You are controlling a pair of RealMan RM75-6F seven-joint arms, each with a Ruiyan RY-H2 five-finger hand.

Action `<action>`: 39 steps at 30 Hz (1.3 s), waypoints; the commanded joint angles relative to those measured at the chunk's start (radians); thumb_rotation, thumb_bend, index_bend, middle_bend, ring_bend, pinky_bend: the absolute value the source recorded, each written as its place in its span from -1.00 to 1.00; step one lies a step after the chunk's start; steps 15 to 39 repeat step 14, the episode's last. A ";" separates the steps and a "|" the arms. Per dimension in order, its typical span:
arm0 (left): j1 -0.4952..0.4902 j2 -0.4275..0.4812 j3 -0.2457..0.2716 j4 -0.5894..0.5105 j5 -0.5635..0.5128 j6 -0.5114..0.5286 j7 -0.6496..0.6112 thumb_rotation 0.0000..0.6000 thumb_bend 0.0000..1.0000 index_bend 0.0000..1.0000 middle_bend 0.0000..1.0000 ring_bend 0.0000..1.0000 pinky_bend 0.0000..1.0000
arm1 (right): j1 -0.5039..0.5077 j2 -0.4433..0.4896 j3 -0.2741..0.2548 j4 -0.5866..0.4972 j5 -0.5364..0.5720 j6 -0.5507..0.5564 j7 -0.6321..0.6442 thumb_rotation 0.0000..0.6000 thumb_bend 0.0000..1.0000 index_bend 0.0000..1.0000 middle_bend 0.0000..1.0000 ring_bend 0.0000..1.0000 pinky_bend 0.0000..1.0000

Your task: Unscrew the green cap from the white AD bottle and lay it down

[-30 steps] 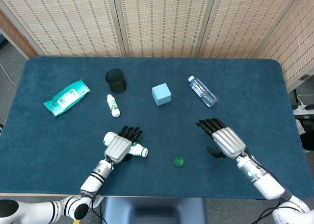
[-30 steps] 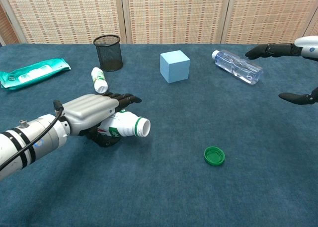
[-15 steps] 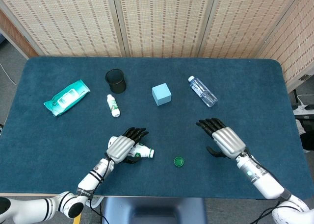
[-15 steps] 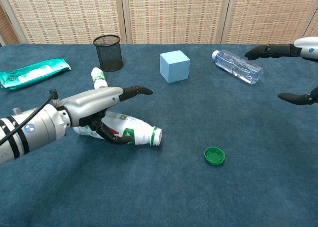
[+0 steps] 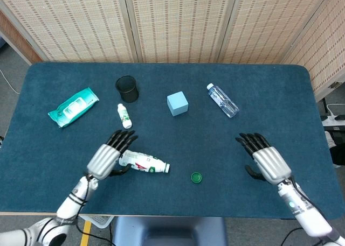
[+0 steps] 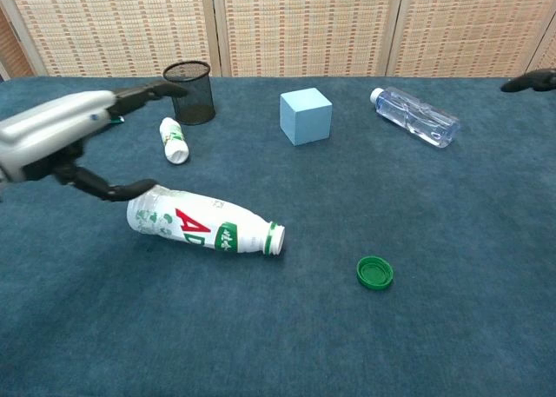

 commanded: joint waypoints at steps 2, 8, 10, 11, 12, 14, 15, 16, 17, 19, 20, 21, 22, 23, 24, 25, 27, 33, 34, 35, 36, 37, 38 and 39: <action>0.264 0.126 0.156 0.054 0.077 0.281 -0.025 1.00 -0.30 -1.00 -1.00 -1.00 -1.00 | -0.155 -0.024 -0.062 0.057 0.032 0.146 -0.134 1.00 -0.31 -1.00 -1.00 -1.00 -1.00; 0.344 0.239 0.134 -0.020 -0.047 0.289 0.028 1.00 -0.16 -1.00 -1.00 -1.00 -1.00 | -0.233 -0.089 -0.020 0.115 0.091 0.253 -0.156 1.00 -0.31 -1.00 -1.00 -1.00 -1.00; 0.344 0.244 0.106 -0.026 -0.074 0.284 0.042 1.00 -0.14 -1.00 -1.00 -1.00 -1.00 | -0.239 -0.091 -0.011 0.114 0.093 0.259 -0.143 1.00 -0.31 -1.00 -1.00 -1.00 -1.00; 0.343 0.243 0.095 -0.024 -0.077 0.280 0.049 1.00 -0.14 -1.00 -1.00 -1.00 -1.00 | -0.242 -0.089 -0.010 0.111 0.092 0.257 -0.143 1.00 -0.31 -1.00 -1.00 -1.00 -1.00; 0.343 0.242 0.091 -0.021 -0.076 0.276 0.048 1.00 -0.15 -1.00 -1.00 -1.00 -1.00 | -0.244 -0.086 -0.010 0.108 0.089 0.256 -0.143 1.00 -0.31 -1.00 -1.00 -1.00 -1.00; 0.341 0.244 0.087 -0.015 -0.073 0.257 0.039 1.00 -0.15 -1.00 -1.00 -1.00 -1.00 | -0.248 -0.081 -0.007 0.105 0.082 0.259 -0.143 1.00 -0.31 -1.00 -1.00 -1.00 -1.00; 0.341 0.244 0.087 -0.015 -0.073 0.257 0.039 1.00 -0.15 -1.00 -1.00 -1.00 -1.00 | -0.248 -0.081 -0.007 0.105 0.082 0.259 -0.143 1.00 -0.31 -1.00 -1.00 -1.00 -1.00; 0.341 0.244 0.087 -0.015 -0.073 0.257 0.039 1.00 -0.15 -1.00 -1.00 -1.00 -1.00 | -0.248 -0.081 -0.007 0.105 0.082 0.259 -0.143 1.00 -0.31 -1.00 -1.00 -1.00 -1.00; 0.341 0.244 0.087 -0.015 -0.073 0.257 0.039 1.00 -0.15 -1.00 -1.00 -1.00 -1.00 | -0.248 -0.081 -0.007 0.105 0.082 0.259 -0.143 1.00 -0.31 -1.00 -1.00 -1.00 -1.00; 0.341 0.244 0.087 -0.015 -0.073 0.257 0.039 1.00 -0.15 -1.00 -1.00 -1.00 -1.00 | -0.248 -0.081 -0.007 0.105 0.082 0.259 -0.143 1.00 -0.31 -1.00 -1.00 -1.00 -1.00; 0.341 0.244 0.087 -0.015 -0.073 0.257 0.039 1.00 -0.15 -1.00 -1.00 -1.00 -1.00 | -0.248 -0.081 -0.007 0.105 0.082 0.259 -0.143 1.00 -0.31 -1.00 -1.00 -1.00 -1.00; 0.341 0.244 0.087 -0.015 -0.073 0.257 0.039 1.00 -0.15 -1.00 -1.00 -1.00 -1.00 | -0.248 -0.081 -0.007 0.105 0.082 0.259 -0.143 1.00 -0.31 -1.00 -1.00 -1.00 -1.00; 0.341 0.244 0.087 -0.015 -0.073 0.257 0.039 1.00 -0.15 -1.00 -1.00 -1.00 -1.00 | -0.248 -0.081 -0.007 0.105 0.082 0.259 -0.143 1.00 -0.31 -1.00 -1.00 -1.00 -1.00; 0.341 0.244 0.087 -0.015 -0.073 0.257 0.039 1.00 -0.15 -1.00 -1.00 -1.00 -1.00 | -0.248 -0.081 -0.007 0.105 0.082 0.259 -0.143 1.00 -0.31 -1.00 -1.00 -1.00 -1.00; 0.341 0.244 0.087 -0.015 -0.073 0.257 0.039 1.00 -0.15 -1.00 -1.00 -1.00 -1.00 | -0.248 -0.081 -0.007 0.105 0.082 0.259 -0.143 1.00 -0.31 -1.00 -1.00 -1.00 -1.00; 0.341 0.244 0.087 -0.015 -0.073 0.257 0.039 1.00 -0.15 -1.00 -1.00 -1.00 -1.00 | -0.248 -0.081 -0.007 0.105 0.082 0.259 -0.143 1.00 -0.31 -1.00 -1.00 -1.00 -1.00; 0.341 0.244 0.087 -0.015 -0.073 0.257 0.039 1.00 -0.15 -1.00 -1.00 -1.00 -1.00 | -0.248 -0.081 -0.007 0.105 0.082 0.259 -0.143 1.00 -0.31 -1.00 -1.00 -1.00 -1.00; 0.341 0.244 0.087 -0.015 -0.073 0.257 0.039 1.00 -0.15 -1.00 -1.00 -1.00 -1.00 | -0.248 -0.081 -0.007 0.105 0.082 0.259 -0.143 1.00 -0.31 -1.00 -1.00 -1.00 -1.00; 0.341 0.244 0.087 -0.015 -0.073 0.257 0.039 1.00 -0.15 -1.00 -1.00 -1.00 -1.00 | -0.248 -0.081 -0.007 0.105 0.082 0.259 -0.143 1.00 -0.31 -1.00 -1.00 -1.00 -1.00; 0.341 0.244 0.087 -0.015 -0.073 0.257 0.039 1.00 -0.15 -1.00 -1.00 -1.00 -1.00 | -0.248 -0.081 -0.007 0.105 0.082 0.259 -0.143 1.00 -0.31 -1.00 -1.00 -1.00 -1.00; 0.341 0.244 0.087 -0.015 -0.073 0.257 0.039 1.00 -0.15 -1.00 -1.00 -1.00 -1.00 | -0.248 -0.081 -0.007 0.105 0.082 0.259 -0.143 1.00 -0.31 -1.00 -1.00 -1.00 -1.00; 0.341 0.244 0.087 -0.015 -0.073 0.257 0.039 1.00 -0.15 -1.00 -1.00 -1.00 -1.00 | -0.248 -0.081 -0.007 0.105 0.082 0.259 -0.143 1.00 -0.31 -1.00 -1.00 -1.00 -1.00; 0.341 0.244 0.087 -0.015 -0.073 0.257 0.039 1.00 -0.15 -1.00 -1.00 -1.00 -1.00 | -0.248 -0.081 -0.007 0.105 0.082 0.259 -0.143 1.00 -0.31 -1.00 -1.00 -1.00 -1.00; 0.341 0.244 0.087 -0.015 -0.073 0.257 0.039 1.00 -0.15 -1.00 -1.00 -1.00 -1.00 | -0.248 -0.081 -0.007 0.105 0.082 0.259 -0.143 1.00 -0.31 -1.00 -1.00 -1.00 -1.00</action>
